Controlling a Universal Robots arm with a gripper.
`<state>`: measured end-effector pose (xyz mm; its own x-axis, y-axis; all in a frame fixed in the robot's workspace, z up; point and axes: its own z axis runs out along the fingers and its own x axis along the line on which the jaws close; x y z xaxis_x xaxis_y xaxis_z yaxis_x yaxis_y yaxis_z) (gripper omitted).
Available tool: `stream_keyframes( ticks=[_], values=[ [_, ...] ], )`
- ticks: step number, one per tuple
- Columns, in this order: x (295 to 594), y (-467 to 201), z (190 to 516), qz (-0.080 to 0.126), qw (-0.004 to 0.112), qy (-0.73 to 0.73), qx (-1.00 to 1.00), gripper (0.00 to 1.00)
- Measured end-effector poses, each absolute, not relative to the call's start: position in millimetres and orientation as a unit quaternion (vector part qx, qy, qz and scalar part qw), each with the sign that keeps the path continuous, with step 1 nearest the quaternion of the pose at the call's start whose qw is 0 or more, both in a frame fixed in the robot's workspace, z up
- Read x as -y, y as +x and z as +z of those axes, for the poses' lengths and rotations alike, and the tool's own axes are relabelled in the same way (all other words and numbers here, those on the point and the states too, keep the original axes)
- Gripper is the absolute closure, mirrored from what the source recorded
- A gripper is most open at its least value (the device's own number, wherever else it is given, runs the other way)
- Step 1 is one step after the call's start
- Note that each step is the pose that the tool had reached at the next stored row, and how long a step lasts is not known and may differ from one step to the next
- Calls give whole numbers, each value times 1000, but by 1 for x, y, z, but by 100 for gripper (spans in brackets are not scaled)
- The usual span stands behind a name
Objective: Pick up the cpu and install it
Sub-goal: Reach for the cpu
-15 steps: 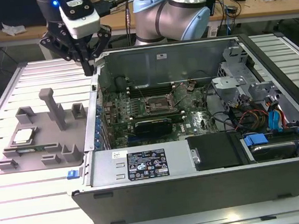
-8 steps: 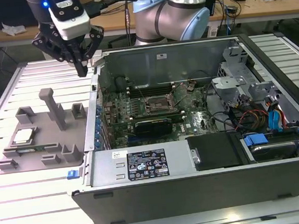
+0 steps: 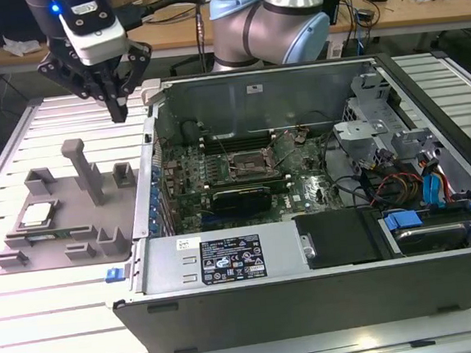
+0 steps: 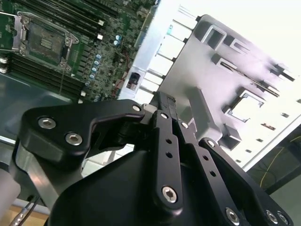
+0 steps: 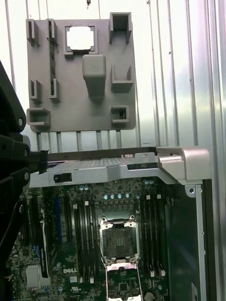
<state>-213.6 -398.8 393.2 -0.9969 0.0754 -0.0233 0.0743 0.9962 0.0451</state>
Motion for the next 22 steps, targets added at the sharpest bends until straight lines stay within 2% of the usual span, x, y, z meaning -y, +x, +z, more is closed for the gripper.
stream_keyframes(
  ticks=[22],
  values=[
    [398, -255, 387, 22, 13, 37, -999, 89]
  ],
)
